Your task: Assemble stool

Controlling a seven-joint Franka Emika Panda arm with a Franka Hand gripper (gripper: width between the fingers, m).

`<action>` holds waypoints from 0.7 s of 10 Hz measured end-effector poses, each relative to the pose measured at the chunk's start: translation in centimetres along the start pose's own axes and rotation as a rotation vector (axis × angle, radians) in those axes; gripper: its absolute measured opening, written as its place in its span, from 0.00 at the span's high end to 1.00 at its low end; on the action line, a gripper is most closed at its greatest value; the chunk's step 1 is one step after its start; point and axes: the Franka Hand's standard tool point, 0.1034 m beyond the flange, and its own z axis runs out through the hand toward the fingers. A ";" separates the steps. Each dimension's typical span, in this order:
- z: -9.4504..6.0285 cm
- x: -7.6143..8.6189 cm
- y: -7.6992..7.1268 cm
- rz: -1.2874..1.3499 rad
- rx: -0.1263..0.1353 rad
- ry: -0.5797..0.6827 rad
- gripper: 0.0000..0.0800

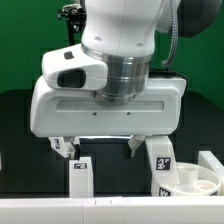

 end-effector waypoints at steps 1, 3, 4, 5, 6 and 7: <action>0.1 -0.2 0.1 0.012 0.004 -0.076 0.19; 0.1 -1.2 1.1 0.102 0.041 -0.316 0.19; -0.2 -1.2 2.0 0.132 0.050 -0.400 0.19; -0.3 -1.6 2.5 0.143 0.056 -0.469 0.19; -0.4 -1.6 2.5 0.138 0.060 -0.506 0.19; -0.5 -1.0 2.7 0.137 0.052 -0.471 0.19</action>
Offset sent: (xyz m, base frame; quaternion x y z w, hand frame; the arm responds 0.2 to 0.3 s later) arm 0.0083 -0.0172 0.0137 0.0622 -0.2615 0.0882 0.9591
